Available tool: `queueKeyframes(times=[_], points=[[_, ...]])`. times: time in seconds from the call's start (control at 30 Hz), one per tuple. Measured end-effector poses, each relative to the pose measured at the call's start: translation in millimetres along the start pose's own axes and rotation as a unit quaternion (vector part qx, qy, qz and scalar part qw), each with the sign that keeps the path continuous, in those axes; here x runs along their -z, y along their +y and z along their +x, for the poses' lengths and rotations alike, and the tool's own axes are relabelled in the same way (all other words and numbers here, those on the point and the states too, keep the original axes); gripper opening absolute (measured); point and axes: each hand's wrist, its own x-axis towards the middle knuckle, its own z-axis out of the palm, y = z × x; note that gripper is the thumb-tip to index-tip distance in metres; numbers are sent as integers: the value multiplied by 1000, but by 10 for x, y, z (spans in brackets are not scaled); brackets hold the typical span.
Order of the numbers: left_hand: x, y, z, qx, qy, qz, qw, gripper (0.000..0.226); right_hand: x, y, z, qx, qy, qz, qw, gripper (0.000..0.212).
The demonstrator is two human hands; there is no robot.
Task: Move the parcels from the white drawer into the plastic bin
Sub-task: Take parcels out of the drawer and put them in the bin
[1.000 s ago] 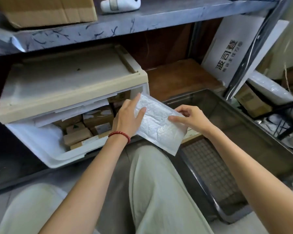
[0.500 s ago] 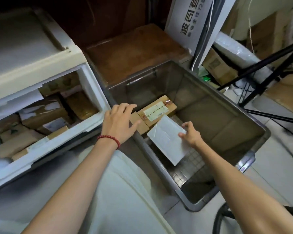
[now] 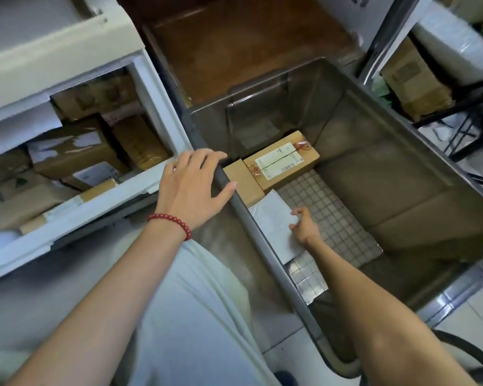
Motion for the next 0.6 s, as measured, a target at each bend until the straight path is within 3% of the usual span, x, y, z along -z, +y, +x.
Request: queueKeyframes(times=[0.1, 0.23, 0.4, 0.6], points=[[-12, -36, -5, 1, 6, -2, 1000, 54, -104, 99, 57, 4, 0, -30, 1000, 34], [-13, -40, -21, -1, 7, -1, 1000, 54, -162, 101, 41, 23, -68, -195, 978, 49], [24, -38, -25, 13, -1, -2, 1000, 55, -134, 96, -56, 41, -134, -270, 953, 56], [244, -249, -87, 79, 15, -23, 997, 54, 336, -224, -311, 124, -14, -298, 946, 61]])
